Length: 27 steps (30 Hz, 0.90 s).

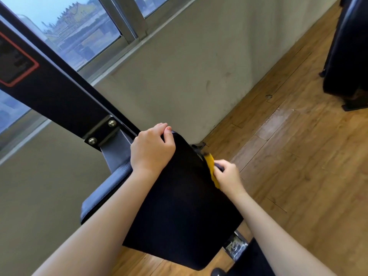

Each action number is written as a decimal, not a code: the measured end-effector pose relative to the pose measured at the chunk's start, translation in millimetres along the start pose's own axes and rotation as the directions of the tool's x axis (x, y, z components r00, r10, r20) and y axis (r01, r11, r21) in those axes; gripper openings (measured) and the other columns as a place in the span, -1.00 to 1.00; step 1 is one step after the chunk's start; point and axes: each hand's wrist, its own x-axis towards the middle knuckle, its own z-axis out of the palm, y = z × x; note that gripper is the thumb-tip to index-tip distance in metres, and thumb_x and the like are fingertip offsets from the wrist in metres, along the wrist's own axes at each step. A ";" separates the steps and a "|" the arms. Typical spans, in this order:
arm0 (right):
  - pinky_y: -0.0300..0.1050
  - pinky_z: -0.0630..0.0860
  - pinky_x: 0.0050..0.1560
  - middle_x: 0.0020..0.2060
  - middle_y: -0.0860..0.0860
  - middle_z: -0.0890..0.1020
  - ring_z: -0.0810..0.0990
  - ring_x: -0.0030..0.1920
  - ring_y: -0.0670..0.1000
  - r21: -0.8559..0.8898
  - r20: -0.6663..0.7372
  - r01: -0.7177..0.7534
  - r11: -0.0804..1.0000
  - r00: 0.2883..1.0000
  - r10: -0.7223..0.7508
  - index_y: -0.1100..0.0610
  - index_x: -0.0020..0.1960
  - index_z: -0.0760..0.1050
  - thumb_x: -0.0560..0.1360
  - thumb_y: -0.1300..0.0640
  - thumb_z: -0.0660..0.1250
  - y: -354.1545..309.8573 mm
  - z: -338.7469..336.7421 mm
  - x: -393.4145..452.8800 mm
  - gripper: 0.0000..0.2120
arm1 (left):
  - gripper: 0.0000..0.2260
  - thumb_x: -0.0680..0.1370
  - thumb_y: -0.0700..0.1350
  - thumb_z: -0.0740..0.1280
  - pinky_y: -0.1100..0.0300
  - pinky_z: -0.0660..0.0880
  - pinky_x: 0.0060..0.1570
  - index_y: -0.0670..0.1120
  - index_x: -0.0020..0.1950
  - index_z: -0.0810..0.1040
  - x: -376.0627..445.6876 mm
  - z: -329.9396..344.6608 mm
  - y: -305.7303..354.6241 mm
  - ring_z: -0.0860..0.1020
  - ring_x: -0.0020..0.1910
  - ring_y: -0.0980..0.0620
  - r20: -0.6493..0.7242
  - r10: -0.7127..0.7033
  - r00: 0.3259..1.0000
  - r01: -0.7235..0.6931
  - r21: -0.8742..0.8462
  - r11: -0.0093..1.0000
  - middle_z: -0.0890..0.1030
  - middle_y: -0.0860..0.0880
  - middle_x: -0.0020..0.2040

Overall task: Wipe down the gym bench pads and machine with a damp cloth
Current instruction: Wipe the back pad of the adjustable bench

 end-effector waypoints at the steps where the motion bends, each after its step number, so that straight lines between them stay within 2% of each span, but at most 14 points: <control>1: -0.48 0.41 -0.25 -0.17 0.00 0.60 0.58 -0.08 0.00 -0.022 0.007 -0.052 0.998 0.999 0.052 0.11 -0.05 0.56 0.52 0.21 0.32 15.7 -4.0 -5.1 -0.94 | -0.76 0.60 -0.04 0.14 0.13 0.32 -0.16 -0.02 0.03 0.61 -0.1 -0.2 0.5 0.50 -0.15 -0.07 -0.004 0.002 1.000 -0.002 0.002 1.000 0.61 0.01 -0.22; 5: -0.52 0.40 -0.24 -0.15 -0.01 0.58 0.59 -0.01 0.04 -0.023 -0.068 -0.121 0.992 0.991 0.119 0.21 0.03 0.57 0.53 0.26 0.29 26.9 -8.1 -7.6 -0.88 | -0.75 0.61 -0.06 0.15 0.15 0.29 -0.14 -0.07 0.05 0.61 -2.2 -1.6 1.9 0.54 -0.06 -0.11 -0.019 0.006 1.000 -0.006 0.005 1.000 0.65 -0.04 -0.11; 7: -0.39 0.48 -0.20 -0.18 0.01 0.60 0.62 -0.08 0.02 0.194 -0.097 -0.121 0.973 0.985 0.142 0.28 0.06 0.56 0.55 0.31 0.23 -1.8 -8.7 3.2 -0.84 | -0.75 0.61 -0.07 0.15 0.16 0.28 -0.14 -0.08 0.06 0.61 -3.2 -2.1 2.8 0.54 -0.04 -0.12 -0.014 0.005 1.000 -0.005 0.004 1.000 0.65 -0.04 -0.09; 8: -0.34 0.51 -0.21 -0.21 0.03 0.61 0.63 -0.17 -0.04 0.324 -0.064 -0.106 0.940 0.989 0.134 0.31 0.06 0.55 0.56 0.32 0.21 -22.0 -8.8 8.9 -0.83 | -0.75 0.61 -0.07 0.15 0.15 0.28 -0.13 -0.08 0.06 0.61 -3.4 -1.9 2.9 0.54 -0.03 -0.12 -0.013 0.004 1.000 -0.003 0.004 1.000 0.65 -0.04 -0.09; 10: -0.35 0.51 -0.22 -0.26 0.03 0.60 0.60 -0.29 -0.17 0.411 0.015 -0.009 0.912 1.000 0.003 0.28 0.01 0.56 0.56 0.31 0.21 -61.5 -6.2 18.5 -0.85 | -0.75 0.61 -0.06 0.15 0.13 0.31 -0.12 -0.07 0.07 0.61 -3.2 -1.3 2.9 0.54 -0.01 -0.14 -0.012 0.002 1.000 -0.002 0.003 1.000 0.65 -0.05 -0.08; 12: -0.37 0.50 -0.11 -0.20 0.01 0.61 0.59 -0.20 -0.18 0.339 0.114 0.105 0.935 0.982 -0.152 0.18 -0.01 0.57 0.54 0.28 0.26 -85.3 4.6 23.0 -0.88 | -0.75 0.61 -0.05 0.15 0.11 0.33 -0.10 -0.05 0.07 0.61 -2.9 -1.1 2.8 0.54 0.01 -0.15 -0.010 0.004 1.000 -0.004 0.009 1.000 0.65 -0.05 -0.06; 15: -0.39 0.45 -0.02 -0.10 0.00 0.61 0.57 -0.09 -0.16 0.214 0.122 0.174 0.961 0.971 -0.203 0.15 -0.02 0.59 0.51 0.28 0.32 -71.0 17.3 20.2 -0.90 | -0.75 0.60 -0.04 0.15 0.10 0.35 -0.06 -0.01 0.09 0.61 -1.7 -0.4 2.4 0.55 0.04 -0.15 -0.016 -0.001 1.000 0.001 0.014 1.000 0.66 -0.04 0.00; 19: -0.43 0.45 -0.09 -0.15 0.03 0.62 0.58 -0.17 -0.25 0.188 0.061 0.077 0.979 0.994 -0.090 0.19 -0.09 0.58 0.46 0.38 0.34 -25.6 4.6 9.4 -0.87 | -0.74 0.60 -0.04 0.13 0.14 0.32 -0.13 -0.02 0.02 0.62 -1.1 1.6 0.2 0.55 -0.06 -0.12 -0.030 0.019 0.999 -0.018 0.017 1.000 0.65 -0.01 -0.11; 21: -0.43 0.46 -0.12 -0.19 0.03 0.63 0.59 -0.15 -0.12 0.075 0.086 -0.016 0.997 0.996 0.009 0.18 -0.10 0.59 0.47 0.36 0.34 1.8 -5.8 7.8 -0.88 | -0.71 0.60 -0.03 0.11 0.14 0.31 -0.16 -0.05 0.00 0.61 -1.1 2.3 -0.5 0.55 -0.09 -0.12 -0.036 0.030 0.999 -0.029 0.029 0.999 0.65 -0.02 -0.13; 25: -0.14 0.49 -0.07 -0.20 0.08 0.64 0.60 -0.05 0.07 -0.232 0.188 -0.233 0.945 0.942 0.278 0.19 -0.11 0.60 0.51 0.25 0.32 43.5 -31.2 7.9 -0.91 | -0.75 0.61 -0.07 0.14 0.15 0.29 -0.15 -0.08 0.03 0.61 -2.0 2.1 0.4 0.54 -0.06 -0.14 -0.039 0.024 0.999 -0.022 0.031 0.999 0.65 -0.05 -0.08; 27: -0.03 0.52 0.04 -0.12 0.13 0.66 0.61 0.01 0.12 -0.230 0.123 -0.206 0.951 0.963 0.238 0.28 -0.03 0.62 0.51 0.23 0.32 31.0 -30.2 14.4 -0.86 | -0.75 0.61 -0.07 0.14 0.15 0.28 -0.14 -0.08 0.05 0.61 -2.6 1.6 0.6 0.54 -0.04 -0.14 -0.038 0.024 0.999 -0.023 0.035 0.999 0.65 -0.05 -0.07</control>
